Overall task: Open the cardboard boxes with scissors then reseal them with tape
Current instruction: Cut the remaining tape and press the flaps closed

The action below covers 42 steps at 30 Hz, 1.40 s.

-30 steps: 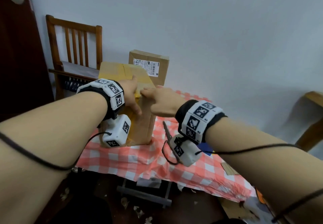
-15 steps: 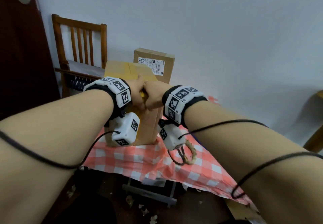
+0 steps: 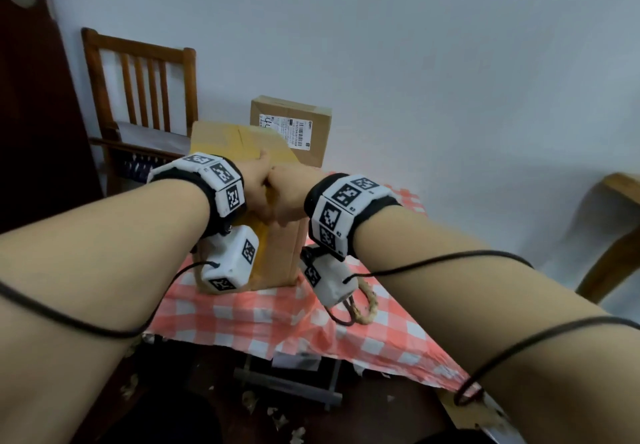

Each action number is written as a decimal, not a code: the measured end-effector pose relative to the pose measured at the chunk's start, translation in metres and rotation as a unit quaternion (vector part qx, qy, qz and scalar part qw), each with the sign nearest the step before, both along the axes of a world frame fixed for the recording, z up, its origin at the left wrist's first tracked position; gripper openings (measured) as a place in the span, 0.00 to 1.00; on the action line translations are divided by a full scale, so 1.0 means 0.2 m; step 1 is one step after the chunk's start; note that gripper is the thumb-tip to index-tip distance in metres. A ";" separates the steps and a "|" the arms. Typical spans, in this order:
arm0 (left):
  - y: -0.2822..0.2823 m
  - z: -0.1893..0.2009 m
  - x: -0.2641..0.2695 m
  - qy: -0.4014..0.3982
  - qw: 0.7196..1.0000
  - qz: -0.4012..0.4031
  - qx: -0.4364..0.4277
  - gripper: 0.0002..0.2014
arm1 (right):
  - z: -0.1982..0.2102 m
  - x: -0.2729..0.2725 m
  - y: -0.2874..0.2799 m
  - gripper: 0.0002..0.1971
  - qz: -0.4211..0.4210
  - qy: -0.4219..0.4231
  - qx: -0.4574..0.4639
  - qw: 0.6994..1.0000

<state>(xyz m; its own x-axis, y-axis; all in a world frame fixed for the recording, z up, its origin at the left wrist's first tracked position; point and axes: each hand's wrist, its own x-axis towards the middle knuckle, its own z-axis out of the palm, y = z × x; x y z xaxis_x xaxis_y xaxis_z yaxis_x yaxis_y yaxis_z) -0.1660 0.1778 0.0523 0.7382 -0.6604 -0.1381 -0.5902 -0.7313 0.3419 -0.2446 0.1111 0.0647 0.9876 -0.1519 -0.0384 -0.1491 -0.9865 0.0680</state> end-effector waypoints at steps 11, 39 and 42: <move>0.00 -0.02 0.01 -0.012 1.000 0.009 -0.001 0.68 | 0.00 -0.06 -0.01 0.17 0.020 -0.044 -0.035 0.998; -0.02 -0.04 0.03 -0.038 0.999 -0.003 0.014 0.67 | -0.11 -0.17 -0.16 0.09 0.006 -0.196 0.003 0.981; -0.01 -0.05 0.04 -0.053 0.998 -0.005 0.023 0.68 | -0.08 -0.16 -0.20 0.05 -0.082 -0.309 0.235 0.918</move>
<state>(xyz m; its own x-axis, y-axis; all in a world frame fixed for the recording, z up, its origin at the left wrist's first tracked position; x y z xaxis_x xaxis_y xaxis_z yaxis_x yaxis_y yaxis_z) -0.1571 0.1755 0.0430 0.7433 -0.6628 -0.0903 -0.6287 -0.7383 0.2440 -0.2765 0.0717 0.0489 0.8090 -0.4099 0.4213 -0.1644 -0.8459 -0.5074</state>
